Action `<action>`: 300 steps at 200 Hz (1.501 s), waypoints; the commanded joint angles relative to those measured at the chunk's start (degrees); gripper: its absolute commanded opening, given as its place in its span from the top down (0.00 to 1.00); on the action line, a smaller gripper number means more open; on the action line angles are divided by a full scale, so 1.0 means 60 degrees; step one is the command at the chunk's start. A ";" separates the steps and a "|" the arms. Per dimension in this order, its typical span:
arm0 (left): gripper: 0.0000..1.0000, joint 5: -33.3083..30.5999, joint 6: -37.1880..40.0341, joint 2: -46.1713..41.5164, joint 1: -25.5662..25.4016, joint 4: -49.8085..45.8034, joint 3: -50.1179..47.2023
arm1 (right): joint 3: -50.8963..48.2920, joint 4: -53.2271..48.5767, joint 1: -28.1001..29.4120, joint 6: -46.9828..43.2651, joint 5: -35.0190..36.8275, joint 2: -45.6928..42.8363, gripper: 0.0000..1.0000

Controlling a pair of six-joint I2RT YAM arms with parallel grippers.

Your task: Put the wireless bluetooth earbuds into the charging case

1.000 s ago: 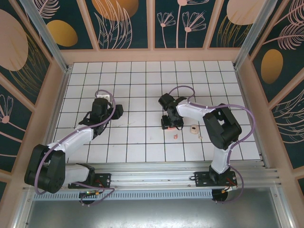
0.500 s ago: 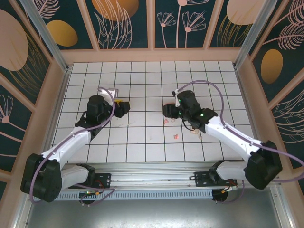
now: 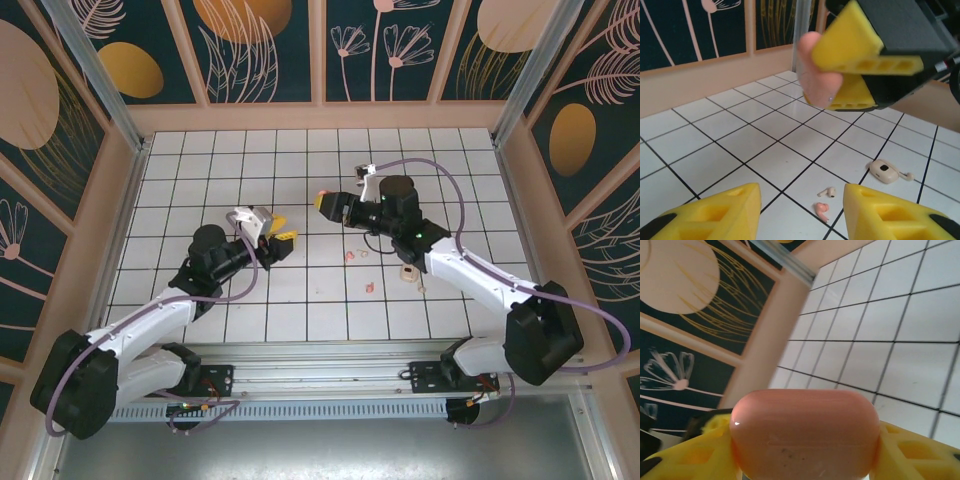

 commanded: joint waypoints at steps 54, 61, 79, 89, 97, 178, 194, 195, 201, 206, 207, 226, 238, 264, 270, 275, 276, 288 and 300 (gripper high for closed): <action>0.53 -0.0579 0.0771 0.0158 -0.0415 0.2684 -0.0067 | 0.0282 0.1597 0.0741 0.2299 -0.0591 0.0030 0.50; 0.53 -0.0609 0.0727 0.0117 -0.0440 0.2763 -0.0082 | 0.0296 0.1607 0.0803 0.2323 -0.0558 0.0029 0.50; 0.53 -0.0564 0.0658 0.0079 -0.0462 0.2814 -0.0052 | 0.0333 0.1669 0.0961 0.2369 -0.0392 0.0015 0.50; 0.53 -0.0468 0.0633 0.0090 -0.0473 0.2896 -0.0061 | 0.0351 0.1729 0.1050 0.2371 -0.0322 0.0028 0.50; 0.52 -0.0424 0.0587 0.0108 -0.0487 0.2965 -0.0066 | 0.0352 0.1753 0.1094 0.2398 -0.0277 0.0051 0.50; 0.52 -0.0398 0.0183 0.0473 -0.0585 0.3372 0.0080 | 0.0330 0.1952 0.1348 0.2539 -0.0085 0.0136 0.50; 0.52 -0.0419 0.0162 0.0500 -0.0611 0.3360 0.0100 | 0.0342 0.1922 0.1409 0.2509 -0.0083 0.0132 0.50; 0.52 -0.0419 0.0165 0.0502 -0.0614 0.3367 0.0105 | 0.0351 0.1922 0.1417 0.2513 -0.0084 0.0132 0.50; 0.52 -0.0420 0.0155 0.0526 -0.0618 0.3373 0.0116 | 0.0358 0.1908 0.1439 0.2501 -0.0085 0.0141 0.50; 0.52 -0.0407 0.0144 0.0544 -0.0617 0.3355 0.0138 | 0.0349 0.1907 0.1461 0.2493 -0.0071 0.0145 0.50; 0.52 -0.0406 0.0141 0.0546 -0.0617 0.3357 0.0146 | 0.0347 0.1900 0.1465 0.2490 -0.0071 0.0139 0.50; 0.54 -0.0419 0.0054 0.0591 -0.0641 0.3357 0.0197 | 0.0342 0.1882 0.1526 0.2458 -0.0041 0.0172 0.50; 0.58 -0.0470 0.0019 0.0588 -0.0662 0.3346 0.0225 | 0.0350 0.1877 0.1546 0.2457 -0.0041 0.0190 0.50; 0.69 -0.0572 -0.0036 0.0494 -0.0688 0.3162 0.0289 | 0.0373 0.1834 0.1578 0.2403 -0.0071 0.0147 0.50; 0.70 -0.0580 -0.0059 0.0462 -0.0690 0.3128 0.0305 | 0.0388 0.1799 0.1600 0.2372 -0.0071 0.0133 0.50; 0.70 -0.0593 -0.0060 0.0425 -0.0691 0.3117 0.0313 | 0.0386 0.1767 0.1608 0.2339 -0.0071 0.0119 0.50; 0.70 -0.0594 -0.0063 0.0421 -0.0691 0.3113 0.0314 | 0.0395 0.1756 0.1604 0.2333 -0.0071 0.0118 0.50; 0.73 -0.0581 -0.0074 0.0374 -0.0683 0.3040 0.0330 | 0.0389 0.1675 0.1615 0.2251 -0.0071 0.0079 0.50; 0.76 -0.0553 -0.0096 0.0350 -0.0689 0.2932 0.0372 | 0.0342 0.1633 0.1615 0.2120 -0.0043 0.0012 0.47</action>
